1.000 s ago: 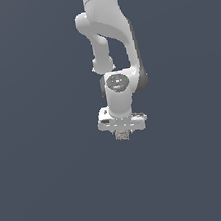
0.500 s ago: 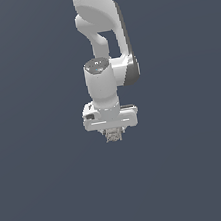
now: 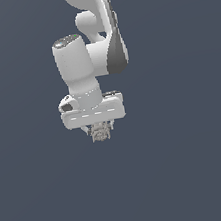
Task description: Pick up the object and move it to a goal position.
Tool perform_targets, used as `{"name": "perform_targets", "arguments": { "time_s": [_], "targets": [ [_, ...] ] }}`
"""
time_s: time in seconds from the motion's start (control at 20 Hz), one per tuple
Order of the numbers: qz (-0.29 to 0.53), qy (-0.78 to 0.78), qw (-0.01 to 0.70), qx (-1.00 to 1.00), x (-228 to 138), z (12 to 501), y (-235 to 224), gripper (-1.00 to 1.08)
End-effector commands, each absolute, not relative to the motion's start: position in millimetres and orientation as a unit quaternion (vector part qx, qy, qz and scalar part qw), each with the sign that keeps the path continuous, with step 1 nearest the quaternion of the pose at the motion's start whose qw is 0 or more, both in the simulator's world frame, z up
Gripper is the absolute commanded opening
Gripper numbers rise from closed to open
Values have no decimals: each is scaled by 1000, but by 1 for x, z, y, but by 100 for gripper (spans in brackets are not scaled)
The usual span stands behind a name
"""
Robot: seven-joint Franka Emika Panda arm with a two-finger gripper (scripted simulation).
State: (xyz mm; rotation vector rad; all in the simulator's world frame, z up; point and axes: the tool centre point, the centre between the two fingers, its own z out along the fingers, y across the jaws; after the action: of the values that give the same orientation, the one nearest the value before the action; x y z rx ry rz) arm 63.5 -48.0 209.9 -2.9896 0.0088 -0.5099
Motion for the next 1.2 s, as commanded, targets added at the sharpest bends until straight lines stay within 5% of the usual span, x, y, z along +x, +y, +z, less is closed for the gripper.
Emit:
{"name": "perform_targets", "arguments": {
  "time_s": [0.0,1.15],
  "targets": [
    [-185,-7,60,-981,68,228,-58,-100],
    [-331,-92,116,-932,92,389,-153,-100]
  ]
}}
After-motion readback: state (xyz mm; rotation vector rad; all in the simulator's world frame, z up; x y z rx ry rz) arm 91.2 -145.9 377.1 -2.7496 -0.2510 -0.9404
